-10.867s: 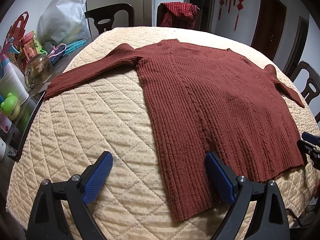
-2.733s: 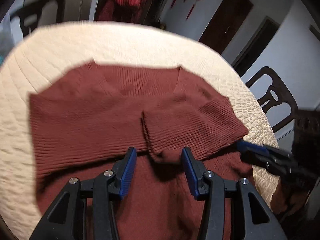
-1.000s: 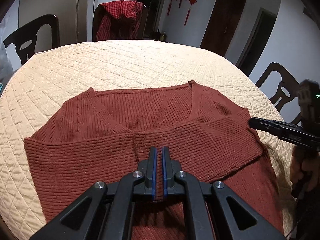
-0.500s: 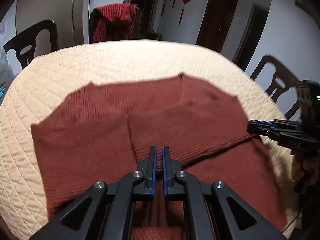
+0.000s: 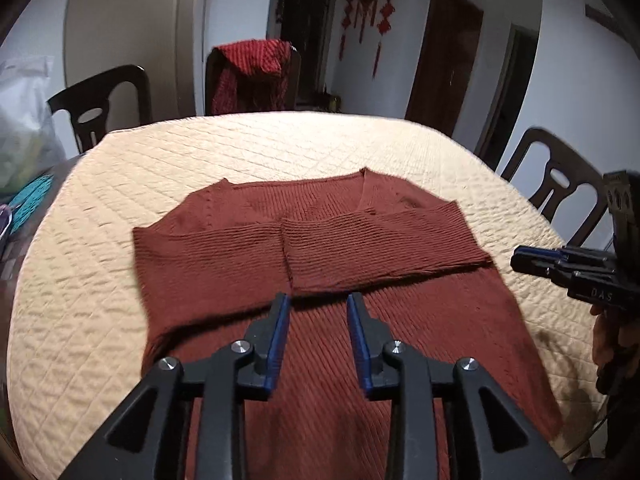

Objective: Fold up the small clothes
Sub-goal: 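Move both grippers to the sweater hem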

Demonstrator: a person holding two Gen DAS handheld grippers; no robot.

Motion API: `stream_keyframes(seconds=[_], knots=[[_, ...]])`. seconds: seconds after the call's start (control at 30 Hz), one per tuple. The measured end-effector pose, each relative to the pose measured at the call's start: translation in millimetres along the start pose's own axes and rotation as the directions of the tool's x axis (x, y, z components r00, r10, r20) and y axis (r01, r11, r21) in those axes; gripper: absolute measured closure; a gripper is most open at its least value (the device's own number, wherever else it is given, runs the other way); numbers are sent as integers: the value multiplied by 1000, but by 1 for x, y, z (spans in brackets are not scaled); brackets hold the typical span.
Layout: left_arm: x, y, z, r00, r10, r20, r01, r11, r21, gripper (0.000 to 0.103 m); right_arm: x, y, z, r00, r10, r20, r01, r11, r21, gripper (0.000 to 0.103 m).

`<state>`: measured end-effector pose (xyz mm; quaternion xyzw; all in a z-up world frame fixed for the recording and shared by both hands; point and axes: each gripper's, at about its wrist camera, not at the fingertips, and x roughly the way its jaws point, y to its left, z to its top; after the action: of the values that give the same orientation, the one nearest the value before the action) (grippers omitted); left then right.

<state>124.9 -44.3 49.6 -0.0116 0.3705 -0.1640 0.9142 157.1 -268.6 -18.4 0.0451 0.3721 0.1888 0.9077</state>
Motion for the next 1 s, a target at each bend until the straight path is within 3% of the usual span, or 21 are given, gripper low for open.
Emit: stream_keyframes(seconds=[0.07,0.2,0.37,0.73,1.0], knots=[[-15,2,-6,1000,2,24,-1,1000,-22,69,-11,6,-5,1000,8,21,-8,1000,-6,73],[-44,3,-18,997,27,78,-24,999,-36,63,-34,13,-15,998,25,62,-24,1000,-15,72],[-64,9,-43,994,65,88,-60,997,-53,62,-52,14,-28,996,38,83,-37,999,-10,72],[-78,30,-97,995,90,32,-84,982,-171,62,-47,4,-73,996,92,20,-94,992,80,72],[-74,32,-131,998,32,-46,-42,966,-255,62,-34,3,-105,989,141,-45,-132,979,155,70]])
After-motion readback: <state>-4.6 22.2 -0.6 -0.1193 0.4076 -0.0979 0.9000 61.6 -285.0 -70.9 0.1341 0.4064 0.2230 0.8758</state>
